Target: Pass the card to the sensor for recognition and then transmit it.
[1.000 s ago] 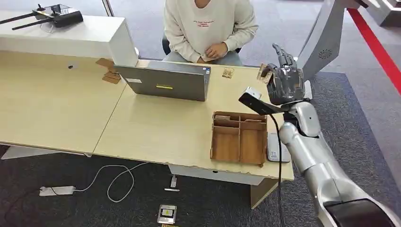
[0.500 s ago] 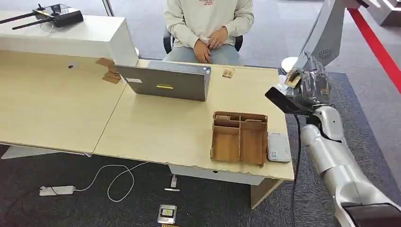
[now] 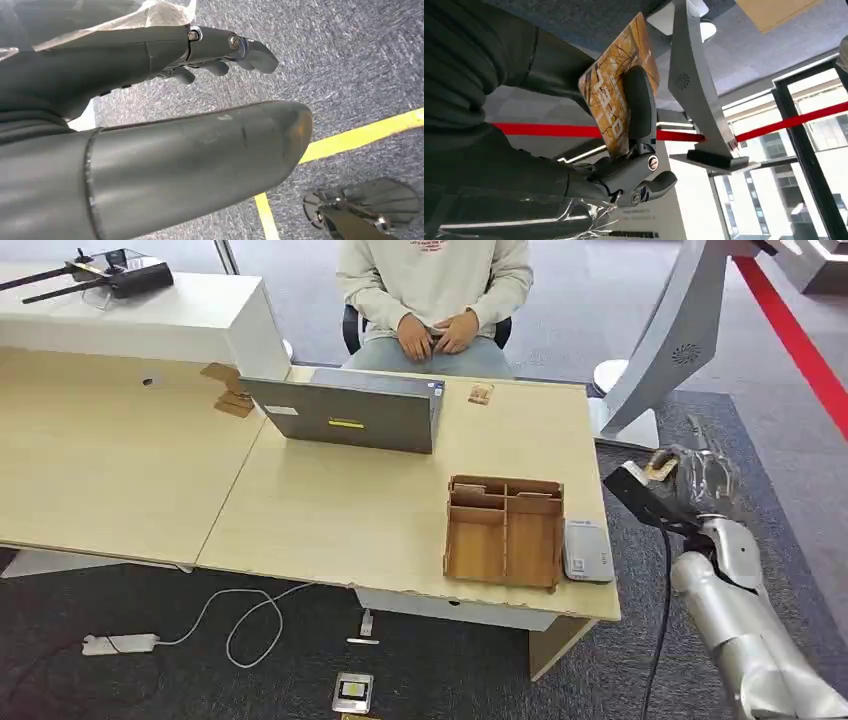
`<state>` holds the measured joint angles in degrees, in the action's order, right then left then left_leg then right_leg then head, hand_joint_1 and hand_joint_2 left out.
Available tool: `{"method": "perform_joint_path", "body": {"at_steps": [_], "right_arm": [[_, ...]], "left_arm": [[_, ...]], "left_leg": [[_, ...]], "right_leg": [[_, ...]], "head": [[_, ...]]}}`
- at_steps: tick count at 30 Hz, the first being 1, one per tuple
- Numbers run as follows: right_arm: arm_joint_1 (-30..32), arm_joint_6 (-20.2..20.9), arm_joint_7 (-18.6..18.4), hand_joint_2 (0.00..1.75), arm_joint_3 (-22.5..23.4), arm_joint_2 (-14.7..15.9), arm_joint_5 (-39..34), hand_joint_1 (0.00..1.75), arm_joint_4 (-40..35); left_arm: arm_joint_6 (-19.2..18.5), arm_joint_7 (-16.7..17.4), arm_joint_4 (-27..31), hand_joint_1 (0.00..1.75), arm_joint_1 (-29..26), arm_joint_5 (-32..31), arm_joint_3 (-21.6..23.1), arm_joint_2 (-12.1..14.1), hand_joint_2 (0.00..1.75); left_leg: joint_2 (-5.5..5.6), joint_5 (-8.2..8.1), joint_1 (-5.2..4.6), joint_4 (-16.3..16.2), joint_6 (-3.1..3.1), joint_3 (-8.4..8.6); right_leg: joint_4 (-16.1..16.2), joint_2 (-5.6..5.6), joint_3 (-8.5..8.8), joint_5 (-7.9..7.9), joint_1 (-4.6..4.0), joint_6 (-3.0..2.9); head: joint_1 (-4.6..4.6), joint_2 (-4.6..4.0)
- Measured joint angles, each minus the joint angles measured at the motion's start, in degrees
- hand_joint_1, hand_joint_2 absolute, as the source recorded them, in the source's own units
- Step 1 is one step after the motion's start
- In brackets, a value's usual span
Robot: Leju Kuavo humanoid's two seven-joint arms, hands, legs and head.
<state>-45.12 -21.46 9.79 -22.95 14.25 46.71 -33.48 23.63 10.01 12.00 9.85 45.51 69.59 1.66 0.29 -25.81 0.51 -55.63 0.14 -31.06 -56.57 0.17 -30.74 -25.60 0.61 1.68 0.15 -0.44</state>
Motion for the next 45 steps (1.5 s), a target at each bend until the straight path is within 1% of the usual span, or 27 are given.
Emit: {"method": "perform_joint_path", "body": {"at_steps": [7, 12, 23, 39, 45], "right_arm": [[2.23, 2.46, 0.20, 1.75, 1.03, 0.31, -0.81, 1.75, 0.17], [3.59, 4.28, -1.00, 1.75, 1.05, 0.35, -0.65, 1.75, 0.11], [6.01, 6.47, -1.84, 1.75, 1.03, 0.26, 0.00, 1.75, 0.15], [7.92, 6.66, -2.08, 1.75, 1.00, -0.46, -0.04, 1.75, 0.07], [8.67, 7.15, -2.36, 1.75, 1.00, -0.53, 0.05, 1.75, -1.55]], "left_arm": [[0.28, 0.28, 0.00, 0.00, -0.06, 0.02, 0.00, -0.48, 0.00], [0.44, 0.52, 0.00, 0.00, -0.07, 0.02, 0.00, -0.76, 0.00], [0.46, 0.96, 0.00, 0.00, -0.07, 0.87, 0.00, -1.09, 0.00], [0.87, 1.35, 0.00, 0.00, -0.06, 1.09, 0.00, -1.42, 0.00], [1.09, 1.35, 0.00, 0.00, -0.06, 1.29, 0.00, -1.46, 0.00]], "left_leg": [[0.01, 0.00, -0.01, 0.00, 0.00, -0.01], [0.01, 0.00, -0.01, 0.00, 0.00, -0.01], [0.01, 0.00, -0.02, 0.00, 0.00, -0.02], [0.01, 0.00, -0.02, 0.00, 0.00, -0.01], [0.00, 0.00, -0.02, 0.01, 0.00, -0.01]], "right_leg": [[0.00, -0.01, 0.00, 0.00, 0.00, 0.00], [0.00, 0.00, 0.00, 0.00, 0.00, 0.00], [0.00, 0.00, 0.01, 0.00, 0.00, 0.00], [0.00, -0.01, 0.01, 0.00, 0.00, 0.00], [0.00, -0.01, 0.01, 0.00, 0.00, 0.00]], "head": [[-0.02, 0.00], [0.00, 0.00], [-0.02, 0.00], [-0.02, 0.00], [0.00, 0.00]]}}
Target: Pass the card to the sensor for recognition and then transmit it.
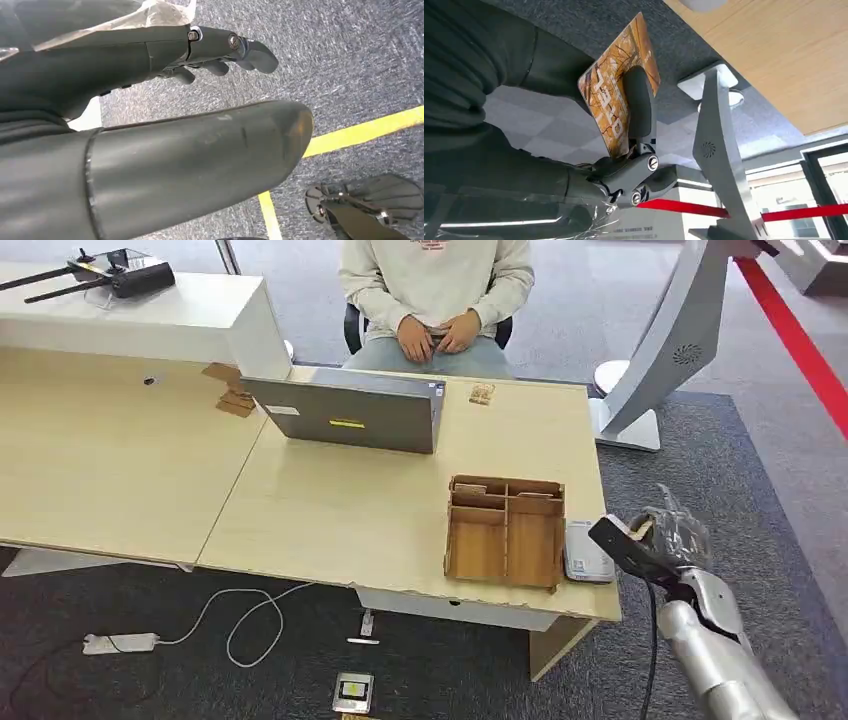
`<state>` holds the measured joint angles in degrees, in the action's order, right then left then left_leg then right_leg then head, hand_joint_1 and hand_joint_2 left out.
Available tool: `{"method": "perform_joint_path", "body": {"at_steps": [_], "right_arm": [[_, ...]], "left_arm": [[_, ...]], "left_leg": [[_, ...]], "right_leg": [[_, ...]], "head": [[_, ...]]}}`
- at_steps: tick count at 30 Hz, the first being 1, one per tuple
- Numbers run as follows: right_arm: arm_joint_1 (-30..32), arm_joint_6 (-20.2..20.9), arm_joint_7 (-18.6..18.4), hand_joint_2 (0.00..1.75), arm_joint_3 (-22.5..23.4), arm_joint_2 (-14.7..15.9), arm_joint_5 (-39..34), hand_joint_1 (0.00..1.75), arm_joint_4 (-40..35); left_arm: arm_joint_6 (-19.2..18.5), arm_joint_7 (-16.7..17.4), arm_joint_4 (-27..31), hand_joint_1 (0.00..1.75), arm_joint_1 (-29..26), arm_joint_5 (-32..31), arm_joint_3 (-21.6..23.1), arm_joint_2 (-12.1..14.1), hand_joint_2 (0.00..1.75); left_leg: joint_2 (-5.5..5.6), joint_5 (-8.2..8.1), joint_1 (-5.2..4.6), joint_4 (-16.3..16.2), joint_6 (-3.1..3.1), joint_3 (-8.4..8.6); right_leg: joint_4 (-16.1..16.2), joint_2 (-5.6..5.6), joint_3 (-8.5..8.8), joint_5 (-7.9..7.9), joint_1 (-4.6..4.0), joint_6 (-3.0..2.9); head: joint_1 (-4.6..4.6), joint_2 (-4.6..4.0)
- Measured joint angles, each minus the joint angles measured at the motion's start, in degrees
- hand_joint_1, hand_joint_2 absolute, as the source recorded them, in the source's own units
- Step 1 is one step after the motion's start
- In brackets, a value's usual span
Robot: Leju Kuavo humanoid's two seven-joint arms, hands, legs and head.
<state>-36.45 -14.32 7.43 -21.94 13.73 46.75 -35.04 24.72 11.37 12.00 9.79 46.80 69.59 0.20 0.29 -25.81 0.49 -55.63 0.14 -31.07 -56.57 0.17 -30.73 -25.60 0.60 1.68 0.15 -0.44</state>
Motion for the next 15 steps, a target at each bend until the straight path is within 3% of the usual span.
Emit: {"method": "perform_joint_path", "body": {"at_steps": [15], "right_arm": [[3.64, 1.86, -1.66, 1.75, 0.02, 0.61, 0.04, 1.75, -1.03]], "left_arm": [[0.13, 0.00, 0.00, 0.00, 0.00, -0.11, 0.00, -0.04, 0.00]], "left_leg": [[0.00, 0.00, -0.01, 0.00, 0.00, 0.00]], "right_leg": [[0.01, 0.00, -0.01, 0.00, 0.00, 0.00]], "head": [[0.00, 0.00]]}}
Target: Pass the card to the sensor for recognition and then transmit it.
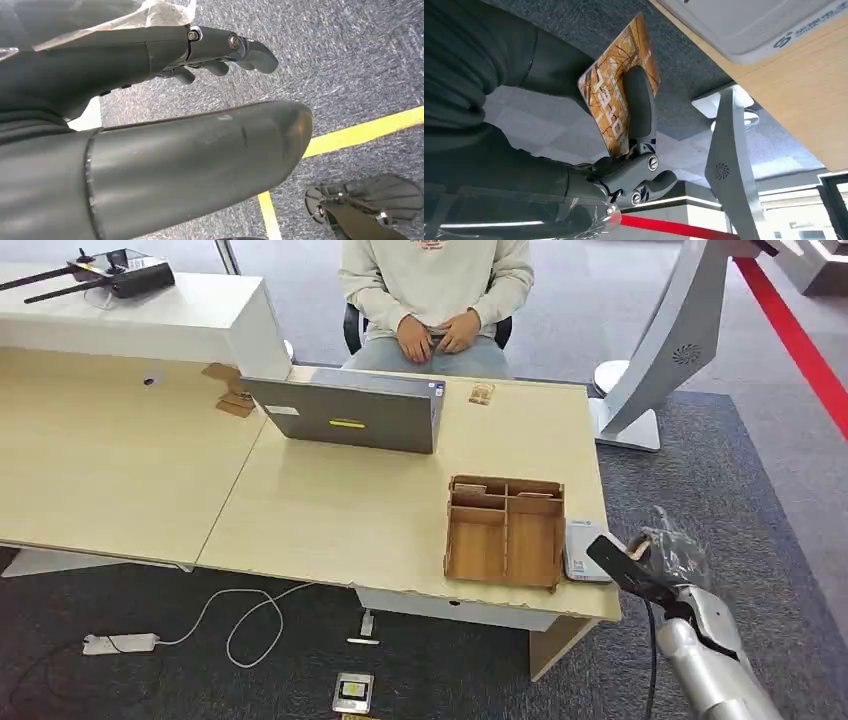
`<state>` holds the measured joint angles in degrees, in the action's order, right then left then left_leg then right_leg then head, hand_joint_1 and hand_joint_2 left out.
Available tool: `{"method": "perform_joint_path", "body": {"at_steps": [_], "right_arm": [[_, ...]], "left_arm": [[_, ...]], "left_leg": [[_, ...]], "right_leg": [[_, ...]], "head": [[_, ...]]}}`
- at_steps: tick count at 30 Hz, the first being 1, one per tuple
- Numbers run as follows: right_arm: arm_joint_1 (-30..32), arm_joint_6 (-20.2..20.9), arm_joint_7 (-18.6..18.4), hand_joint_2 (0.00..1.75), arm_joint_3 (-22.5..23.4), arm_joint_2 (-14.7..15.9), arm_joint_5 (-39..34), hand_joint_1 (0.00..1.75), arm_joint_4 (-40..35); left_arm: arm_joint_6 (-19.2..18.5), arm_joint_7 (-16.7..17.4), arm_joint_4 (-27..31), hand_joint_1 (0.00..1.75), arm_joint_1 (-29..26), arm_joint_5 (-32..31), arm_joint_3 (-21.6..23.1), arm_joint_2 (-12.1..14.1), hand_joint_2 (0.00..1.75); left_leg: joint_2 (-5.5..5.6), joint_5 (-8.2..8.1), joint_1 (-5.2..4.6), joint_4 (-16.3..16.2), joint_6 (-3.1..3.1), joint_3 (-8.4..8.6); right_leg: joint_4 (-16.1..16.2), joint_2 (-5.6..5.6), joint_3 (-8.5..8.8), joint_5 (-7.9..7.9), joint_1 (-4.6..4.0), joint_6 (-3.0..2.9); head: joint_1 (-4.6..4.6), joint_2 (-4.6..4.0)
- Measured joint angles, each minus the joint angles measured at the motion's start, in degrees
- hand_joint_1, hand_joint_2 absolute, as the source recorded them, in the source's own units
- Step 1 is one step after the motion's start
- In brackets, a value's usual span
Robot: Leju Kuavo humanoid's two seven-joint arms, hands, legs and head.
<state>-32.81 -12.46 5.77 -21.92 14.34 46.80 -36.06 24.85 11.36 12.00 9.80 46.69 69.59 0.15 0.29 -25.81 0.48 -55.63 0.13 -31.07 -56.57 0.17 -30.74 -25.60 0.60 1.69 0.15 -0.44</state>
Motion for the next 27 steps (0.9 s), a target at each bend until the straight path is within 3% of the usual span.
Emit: {"method": "perform_joint_path", "body": {"at_steps": [12, 17, 27], "right_arm": [[0.23, -0.15, 0.00, 1.75, 0.00, 0.79, -0.13, 1.75, 0.55], [0.44, -0.37, -0.26, 1.75, 0.00, 0.76, -0.07, 1.75, 0.55], [-1.36, -6.69, 0.68, 1.75, 1.31, 1.44, -1.77, 1.75, -2.27]], "left_arm": [[-0.26, -0.20, -0.02, 0.00, 0.02, -0.52, 0.00, 0.07, 0.00], [-2.67, -0.72, -0.02, 0.00, 0.07, -0.52, 0.00, 0.83, 0.00], [0.02, -0.09, -0.02, 0.00, 0.07, -0.33, 0.00, 0.33, 0.00]], "left_leg": [[-0.01, 0.00, 0.00, 0.00, 0.00, 0.00], [0.00, 0.00, 0.00, 0.00, 0.00, 0.00], [-0.01, 0.01, -0.03, 0.00, 0.00, 0.00]], "right_leg": [[0.00, 0.00, 0.00, 0.00, 0.00, 0.00], [0.00, 0.00, 0.00, 0.00, 0.00, 0.00], [-0.01, 0.00, 0.02, 0.01, 0.00, 0.00]], "head": [[0.00, 0.00], [0.00, 0.00], [-0.02, 0.00]]}}
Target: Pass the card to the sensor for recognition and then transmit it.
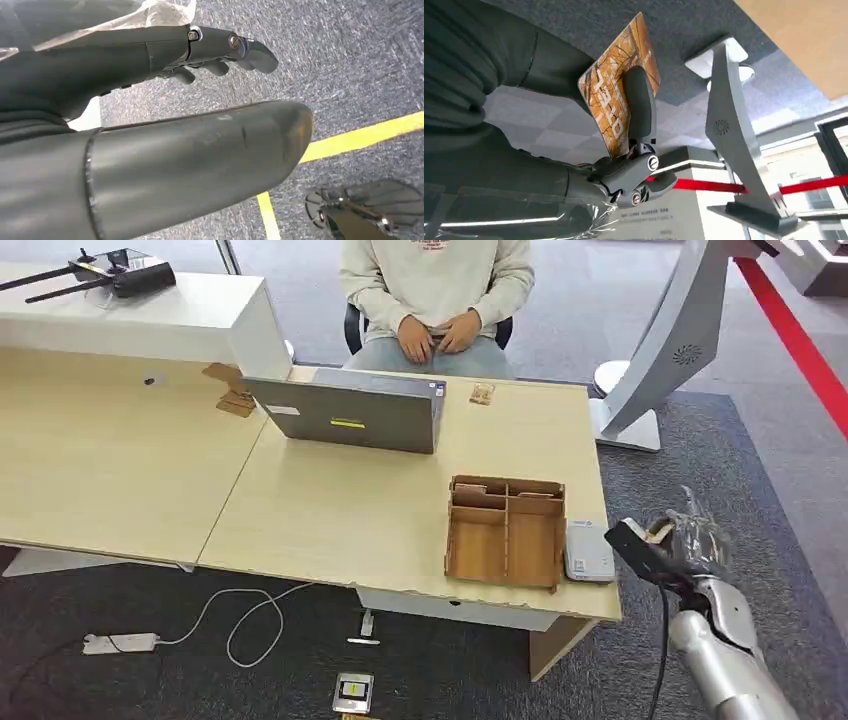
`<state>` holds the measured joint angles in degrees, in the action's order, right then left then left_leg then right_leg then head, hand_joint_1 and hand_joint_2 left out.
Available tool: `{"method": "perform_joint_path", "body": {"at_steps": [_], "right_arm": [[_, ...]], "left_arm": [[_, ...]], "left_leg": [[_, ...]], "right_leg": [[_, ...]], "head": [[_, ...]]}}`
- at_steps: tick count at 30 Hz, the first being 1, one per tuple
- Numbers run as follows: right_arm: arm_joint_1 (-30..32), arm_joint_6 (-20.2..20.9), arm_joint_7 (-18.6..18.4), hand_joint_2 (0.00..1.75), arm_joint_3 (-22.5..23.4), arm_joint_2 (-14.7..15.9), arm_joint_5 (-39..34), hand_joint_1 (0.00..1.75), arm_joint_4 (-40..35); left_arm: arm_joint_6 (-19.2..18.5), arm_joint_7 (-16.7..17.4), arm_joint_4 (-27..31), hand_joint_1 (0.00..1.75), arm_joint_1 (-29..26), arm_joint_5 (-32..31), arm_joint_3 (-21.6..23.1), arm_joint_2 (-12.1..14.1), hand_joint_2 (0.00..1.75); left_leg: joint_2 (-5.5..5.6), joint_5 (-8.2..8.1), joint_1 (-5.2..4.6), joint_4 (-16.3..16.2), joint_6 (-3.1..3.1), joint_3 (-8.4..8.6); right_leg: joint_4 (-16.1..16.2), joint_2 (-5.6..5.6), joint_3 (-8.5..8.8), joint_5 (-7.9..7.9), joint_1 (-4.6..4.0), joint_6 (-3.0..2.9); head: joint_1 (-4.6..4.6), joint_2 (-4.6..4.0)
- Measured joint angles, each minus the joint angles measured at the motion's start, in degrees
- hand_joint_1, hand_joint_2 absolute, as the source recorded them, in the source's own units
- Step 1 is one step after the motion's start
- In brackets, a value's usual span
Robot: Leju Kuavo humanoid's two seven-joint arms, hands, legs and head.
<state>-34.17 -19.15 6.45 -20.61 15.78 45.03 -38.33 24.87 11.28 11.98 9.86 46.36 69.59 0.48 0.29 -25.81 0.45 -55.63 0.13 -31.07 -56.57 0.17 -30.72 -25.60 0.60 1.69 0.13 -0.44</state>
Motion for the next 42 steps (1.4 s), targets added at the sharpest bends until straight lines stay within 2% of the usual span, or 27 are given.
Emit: {"method": "perform_joint_path", "body": {"at_steps": [7, 11, 17, 22, 37, 42], "right_arm": [[-0.16, 1.38, -0.44, 1.75, 1.55, 0.50, -0.07, 1.75, -5.06], [0.79, 4.62, -1.42, 1.75, 1.60, 0.46, 0.79, 1.75, -8.25], [2.94, 12.09, -1.29, 1.75, 1.16, -0.06, 1.84, 1.75, -12.61], [4.44, 15.24, -0.61, 1.75, 0.55, -0.15, 1.62, 1.75, -15.22], [6.16, 18.19, -0.61, 1.75, -1.33, -1.55, 1.31, 1.75, -18.69], [5.86, 20.29, -2.01, 1.75, -1.90, -1.73, 2.45, 1.75, -18.21]], "left_arm": [[0.00, -0.02, 0.00, 0.00, 0.00, 0.00, 0.00, -0.24, 0.00], [0.02, 0.11, 0.00, 0.00, 0.00, 0.35, 0.00, -0.37, 0.00], [0.33, 0.02, 0.00, 0.00, -0.01, 1.09, 0.00, -0.85, 0.00], [0.33, -0.07, 0.00, 0.00, -0.01, 1.22, 0.00, -0.94, 0.00], [0.50, -0.04, 0.00, 0.00, 0.00, 1.57, 0.00, -1.14, 0.00], [0.61, 0.18, 0.00, 0.00, 0.00, 1.79, 0.00, -1.18, 0.00]], "left_leg": [[0.00, 0.00, -0.03, 0.00, 0.00, 0.01], [0.00, 0.00, 0.00, 0.00, 0.00, 0.00], [0.01, 0.00, 0.00, 0.01, 0.00, -0.01], [0.01, 0.00, -0.01, 0.01, 0.00, -0.01], [0.01, 0.00, 0.00, 0.02, 0.00, -0.01], [0.00, 0.00, -0.01, 0.02, 0.00, -0.01]], "right_leg": [[0.00, 0.00, -0.01, 0.00, 0.01, 0.00], [0.00, 0.00, 0.00, 0.00, 0.00, 0.00], [0.00, -0.01, 0.00, -0.01, -0.01, 0.00], [0.00, -0.01, 0.00, -0.01, -0.01, 0.00], [0.00, -0.01, 0.00, -0.01, -0.01, 0.00], [0.00, -0.01, 0.00, -0.01, -0.01, 0.00]], "head": [[0.00, 0.00], [0.02, 0.00], [0.02, 0.00], [0.00, 0.00], [0.02, 0.00], [0.00, 0.00]]}}
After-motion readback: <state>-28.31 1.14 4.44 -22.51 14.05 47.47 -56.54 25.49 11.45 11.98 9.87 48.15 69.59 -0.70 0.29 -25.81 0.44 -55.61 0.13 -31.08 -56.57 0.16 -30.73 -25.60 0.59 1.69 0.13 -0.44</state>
